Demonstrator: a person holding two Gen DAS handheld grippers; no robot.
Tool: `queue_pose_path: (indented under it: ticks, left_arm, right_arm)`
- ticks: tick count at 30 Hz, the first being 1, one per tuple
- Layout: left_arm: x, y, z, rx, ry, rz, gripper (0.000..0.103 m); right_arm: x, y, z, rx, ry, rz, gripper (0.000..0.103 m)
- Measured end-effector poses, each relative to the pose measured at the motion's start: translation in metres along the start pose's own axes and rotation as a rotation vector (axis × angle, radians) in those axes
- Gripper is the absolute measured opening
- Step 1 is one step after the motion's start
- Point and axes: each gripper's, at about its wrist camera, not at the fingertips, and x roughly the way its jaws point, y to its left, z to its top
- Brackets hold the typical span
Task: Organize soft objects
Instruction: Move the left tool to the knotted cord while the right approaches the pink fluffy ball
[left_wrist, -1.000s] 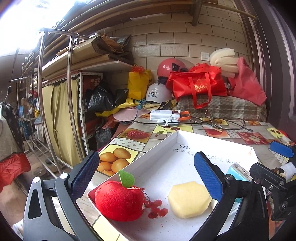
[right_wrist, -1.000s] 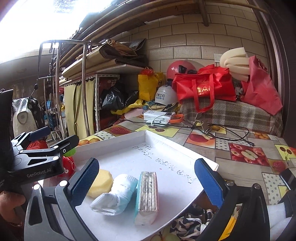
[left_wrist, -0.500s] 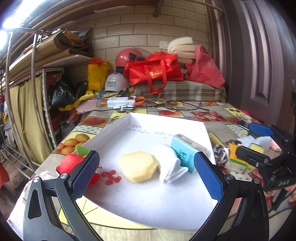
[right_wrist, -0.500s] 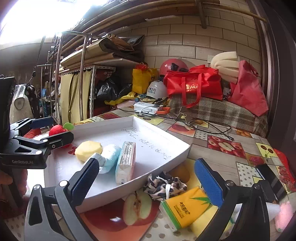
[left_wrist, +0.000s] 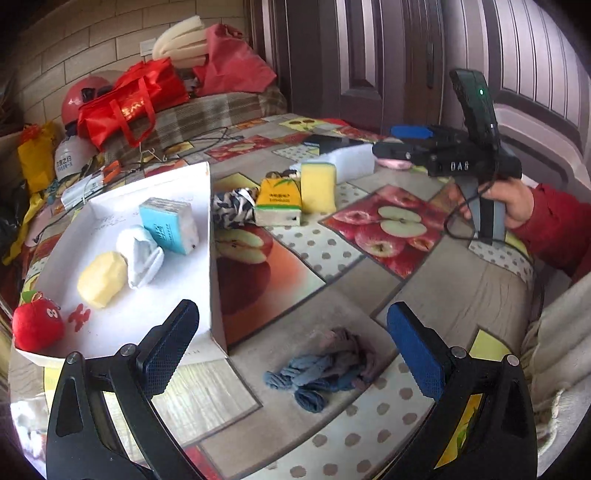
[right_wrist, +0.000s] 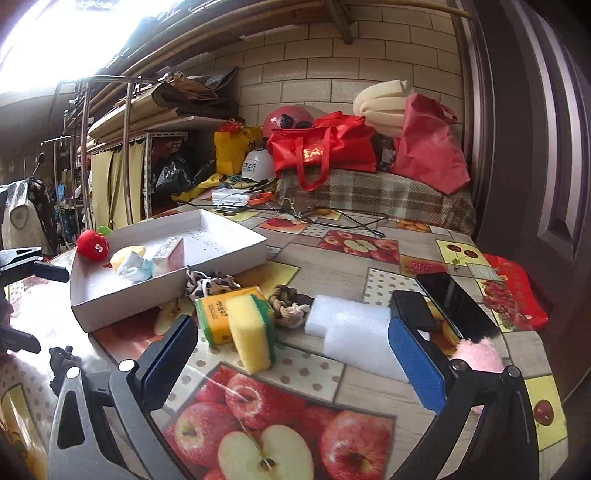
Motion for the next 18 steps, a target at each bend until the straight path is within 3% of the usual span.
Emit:
queue_pose_path:
  ticks: [4,9,11,15,18]
  left_arm:
    - [0.014,-0.017,-0.004,0.062,0.086,0.000,0.102]
    - [0.025,-0.018,-0.007,0.072,0.143,0.001,0.093]
    - [0.032,-0.016,-0.008,0.073,0.178,0.003,0.086]
    - [0.041,-0.018,-0.005,0.061,0.202,-0.021,0.083]
    - [0.047,-0.021,0.001,0.044,0.210,-0.070,0.067]
  right_arm:
    - [-0.001,-0.037,-0.007,0.103,0.056,-0.050,0.103]
    - [0.005,-0.061,-0.011,0.137,0.123,-0.047,0.103]
    - [0.008,-0.069,-0.011,0.119,0.141,-0.115,0.103]
    - [0.012,-0.099,-0.013,0.192,0.163,-0.217,0.103]
    - [0.026,-0.110,-0.014,0.201,0.223,-0.237,0.103]
